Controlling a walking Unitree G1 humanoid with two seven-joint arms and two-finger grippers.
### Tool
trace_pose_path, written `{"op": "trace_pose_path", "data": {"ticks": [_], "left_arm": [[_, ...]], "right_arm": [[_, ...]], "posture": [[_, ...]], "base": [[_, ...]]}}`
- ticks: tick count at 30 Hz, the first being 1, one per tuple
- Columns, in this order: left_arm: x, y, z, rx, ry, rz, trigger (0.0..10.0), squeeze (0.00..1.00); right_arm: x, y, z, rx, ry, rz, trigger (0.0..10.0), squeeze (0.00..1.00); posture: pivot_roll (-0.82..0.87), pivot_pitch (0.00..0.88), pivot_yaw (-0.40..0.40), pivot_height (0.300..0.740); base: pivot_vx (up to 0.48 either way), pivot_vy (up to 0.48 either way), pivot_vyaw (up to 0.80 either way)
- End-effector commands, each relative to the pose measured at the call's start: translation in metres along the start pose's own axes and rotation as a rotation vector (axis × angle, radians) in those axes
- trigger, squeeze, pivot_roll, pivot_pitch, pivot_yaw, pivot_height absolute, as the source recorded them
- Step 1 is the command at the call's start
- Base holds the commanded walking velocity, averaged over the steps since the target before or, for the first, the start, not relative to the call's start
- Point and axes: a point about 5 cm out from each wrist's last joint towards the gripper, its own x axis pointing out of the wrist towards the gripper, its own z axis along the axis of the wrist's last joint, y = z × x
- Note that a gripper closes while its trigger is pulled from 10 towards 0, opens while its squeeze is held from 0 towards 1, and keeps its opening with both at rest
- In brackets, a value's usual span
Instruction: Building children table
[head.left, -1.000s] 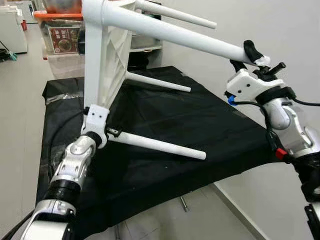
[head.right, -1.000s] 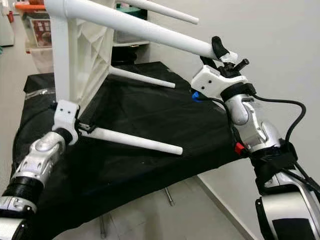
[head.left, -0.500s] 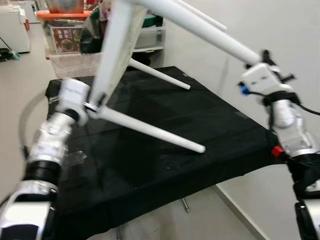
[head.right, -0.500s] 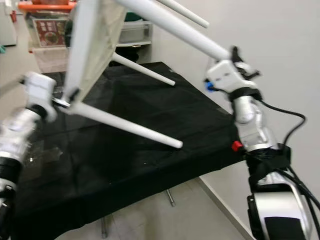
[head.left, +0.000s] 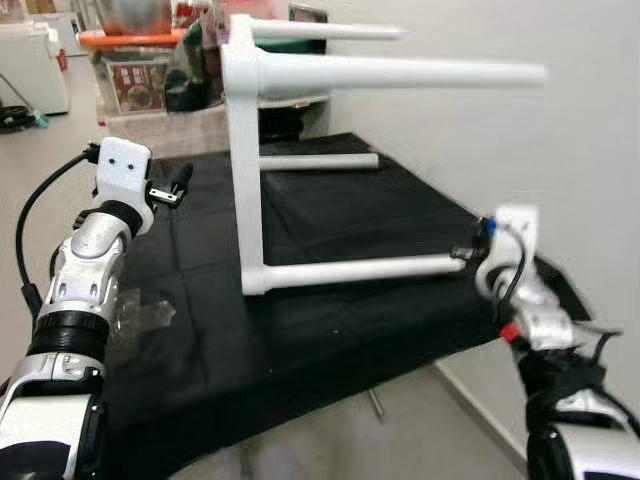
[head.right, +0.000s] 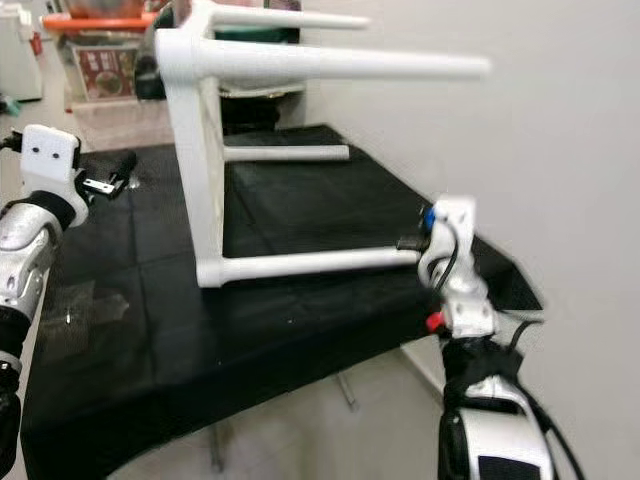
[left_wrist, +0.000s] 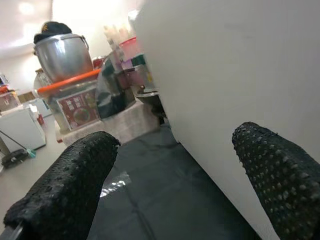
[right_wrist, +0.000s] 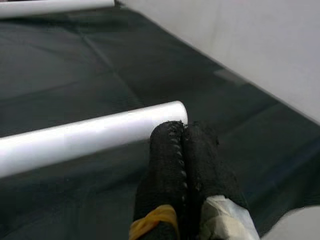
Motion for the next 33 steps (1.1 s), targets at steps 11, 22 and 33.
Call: {"op": "trace_pose_path", "data": {"ticks": [11,22,33], "left_arm": [[-0.02,-0.005,-0.02,-0.05,0.041,0.033,10.0,0.0],[-0.047,-0.02,-0.028,-0.105,0.058,0.006,10.0,0.0],[-0.092,-0.097,-0.038,-0.185,0.115,-0.114,10.0,0.0]], "right_arm": [[-0.007,0.0,0.027,-0.162,-0.134,0.007,10.0,0.0],[-0.023,0.022,0.023,-0.251,-0.23,0.079,10.0,1.0],[-0.046,0.053,0.021,-0.387,-0.393,0.177,10.0,1.0]], "posture": [[0.04,0.0,-0.024,0.74],[0.05,0.0,-0.032,0.74],[0.07,0.0,-0.046,0.74]], "base": [[0.0,0.0,0.0],[0.0,0.0,0.0],[0.0,-0.218,0.0]]}}
